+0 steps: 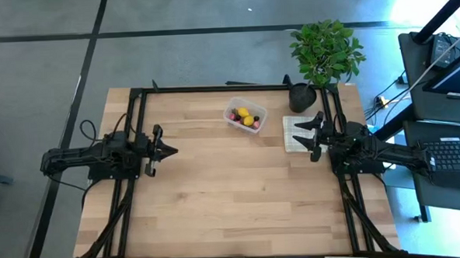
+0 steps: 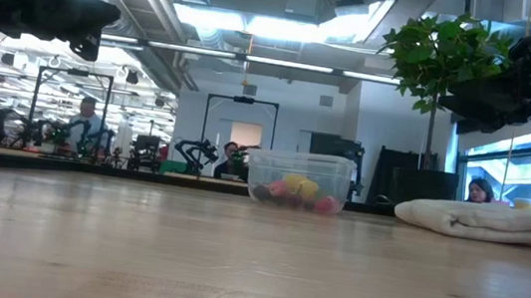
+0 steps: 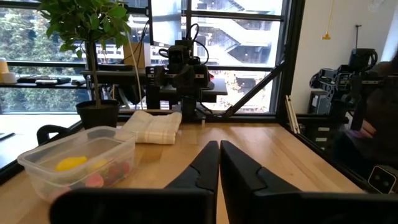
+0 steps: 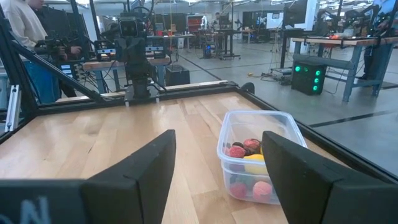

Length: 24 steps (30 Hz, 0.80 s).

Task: Pick and placing Produce into tupperware
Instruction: Return to Home Position

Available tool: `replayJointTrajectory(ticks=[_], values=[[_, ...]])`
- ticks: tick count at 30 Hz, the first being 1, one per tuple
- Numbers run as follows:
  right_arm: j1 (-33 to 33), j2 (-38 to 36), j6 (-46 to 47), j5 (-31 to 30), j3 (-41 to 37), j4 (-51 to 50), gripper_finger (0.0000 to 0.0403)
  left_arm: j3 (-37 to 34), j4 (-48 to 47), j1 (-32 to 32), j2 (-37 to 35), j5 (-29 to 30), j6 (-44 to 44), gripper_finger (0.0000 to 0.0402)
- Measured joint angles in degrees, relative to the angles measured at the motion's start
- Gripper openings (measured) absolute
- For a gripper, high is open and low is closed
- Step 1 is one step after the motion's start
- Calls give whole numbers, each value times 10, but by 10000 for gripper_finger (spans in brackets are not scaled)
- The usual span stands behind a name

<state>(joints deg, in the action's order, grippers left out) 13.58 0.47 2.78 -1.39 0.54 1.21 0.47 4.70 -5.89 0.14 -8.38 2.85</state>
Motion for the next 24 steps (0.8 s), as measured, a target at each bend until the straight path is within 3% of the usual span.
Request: replayJointTrajectory(ticks=[7,24], values=[[0,0,0,0,0,0,240,0,0,0,0,0,0,1],[0,0,-1,0,0,0,240,0,0,0,0,0,0,43]])
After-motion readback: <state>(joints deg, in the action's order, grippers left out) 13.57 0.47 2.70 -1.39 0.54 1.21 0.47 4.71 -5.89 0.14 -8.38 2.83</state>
